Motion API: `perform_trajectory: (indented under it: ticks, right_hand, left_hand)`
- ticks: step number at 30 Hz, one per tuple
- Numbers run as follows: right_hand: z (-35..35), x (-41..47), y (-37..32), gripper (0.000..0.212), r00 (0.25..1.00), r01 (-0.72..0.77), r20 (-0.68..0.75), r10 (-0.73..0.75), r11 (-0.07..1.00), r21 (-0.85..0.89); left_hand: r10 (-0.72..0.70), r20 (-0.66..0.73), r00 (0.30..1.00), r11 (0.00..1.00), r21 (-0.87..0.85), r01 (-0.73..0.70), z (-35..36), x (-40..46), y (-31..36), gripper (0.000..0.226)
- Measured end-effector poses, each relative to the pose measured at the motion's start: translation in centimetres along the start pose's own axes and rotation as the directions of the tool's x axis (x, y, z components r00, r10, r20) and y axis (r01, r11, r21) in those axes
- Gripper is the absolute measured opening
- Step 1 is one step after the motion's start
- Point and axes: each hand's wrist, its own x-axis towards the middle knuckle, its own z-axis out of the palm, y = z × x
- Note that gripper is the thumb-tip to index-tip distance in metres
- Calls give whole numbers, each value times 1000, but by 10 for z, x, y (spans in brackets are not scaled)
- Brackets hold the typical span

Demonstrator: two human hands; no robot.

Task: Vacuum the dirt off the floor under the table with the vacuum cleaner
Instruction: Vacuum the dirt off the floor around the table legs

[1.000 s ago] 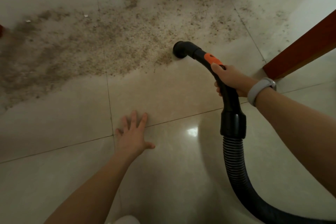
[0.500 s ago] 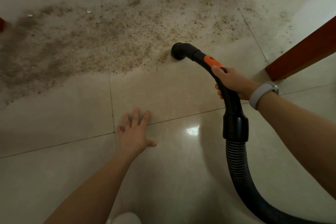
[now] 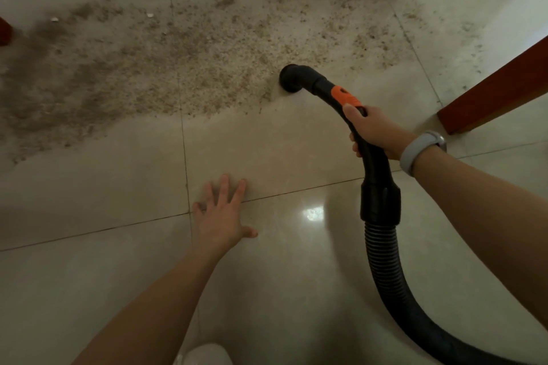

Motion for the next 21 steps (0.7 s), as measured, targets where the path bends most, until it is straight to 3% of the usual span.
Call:
perform_trajectory:
  ticks: [5, 15, 21]
  right_hand:
    - [11, 3, -1, 28, 999, 5, -35, -5, 1000, 19]
    - [1, -8, 5, 35, 994, 12, 107, -9, 1000, -23]
    - [-5, -19, 14, 39, 986, -46, 162, 35, 997, 68]
  left_hand:
    - [-8, 1, 1000, 1000, 1, 8, 1, 1, 0, 108]
    - [0, 2, 1000, 1000, -10, 0, 1, 1, -1, 109]
    - [-11, 12, 1000, 1000, -12, 11, -2, -1, 1, 110]
